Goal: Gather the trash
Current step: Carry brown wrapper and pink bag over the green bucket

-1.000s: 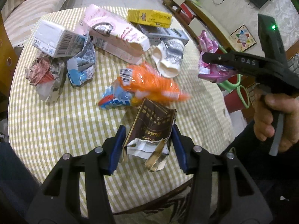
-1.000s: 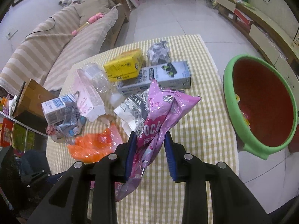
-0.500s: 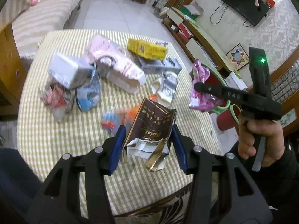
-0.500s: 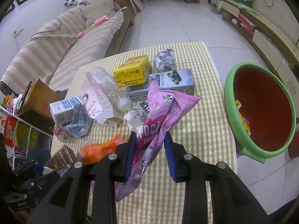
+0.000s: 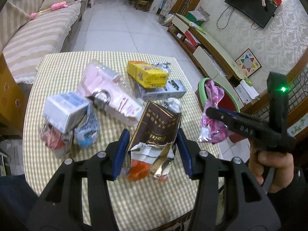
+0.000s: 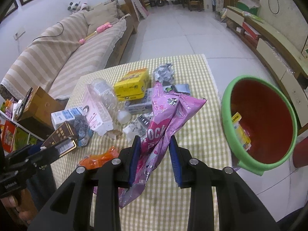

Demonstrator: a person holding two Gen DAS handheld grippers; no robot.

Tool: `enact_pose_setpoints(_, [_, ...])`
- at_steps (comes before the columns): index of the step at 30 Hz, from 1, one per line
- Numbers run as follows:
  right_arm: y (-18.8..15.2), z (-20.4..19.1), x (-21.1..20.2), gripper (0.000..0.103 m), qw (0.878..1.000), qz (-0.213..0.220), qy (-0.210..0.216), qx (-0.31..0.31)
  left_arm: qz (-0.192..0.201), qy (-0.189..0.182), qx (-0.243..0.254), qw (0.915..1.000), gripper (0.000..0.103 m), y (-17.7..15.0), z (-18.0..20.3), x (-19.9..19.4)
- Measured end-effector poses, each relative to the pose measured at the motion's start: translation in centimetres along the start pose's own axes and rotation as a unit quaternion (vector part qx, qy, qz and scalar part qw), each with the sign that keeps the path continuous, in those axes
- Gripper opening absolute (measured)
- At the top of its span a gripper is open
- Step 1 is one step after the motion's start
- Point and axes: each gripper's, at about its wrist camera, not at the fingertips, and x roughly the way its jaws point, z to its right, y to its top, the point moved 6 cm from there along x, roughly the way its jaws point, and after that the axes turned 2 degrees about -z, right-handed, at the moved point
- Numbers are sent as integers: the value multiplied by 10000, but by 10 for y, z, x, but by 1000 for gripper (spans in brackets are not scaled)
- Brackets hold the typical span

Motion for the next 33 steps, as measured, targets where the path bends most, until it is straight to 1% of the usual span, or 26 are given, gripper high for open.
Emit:
enact_pose_setpoints(9, [9,23,-12,30,9995,214,-150,168,-6,-154,145,9998,48,23,23,17])
enact_pose_setpoints(15, [18,49,-25,30,9980,390,-311,390,-8,-288,406,9988,48,45,55,36])
enact_pose_setpoints(20, [26,95,-40,30,9945,520,-525,739,6,-423,678,9968,48,67,86,52])
enact_pose_setpoints(25, [33,144,-59,30,9885,677,-787,1104,24,-659,948,9933,48,86,123,69])
enact_pose_setpoints(27, [34,160,-65,30,9868,700,-783,1233,-20,-775,994,9920,48,92,137,77])
enact_pose_setpoints(33, [39,203,-75,30,9814,715,-1012,1466,-174,-1079,1192,9868,48,107,182,101])
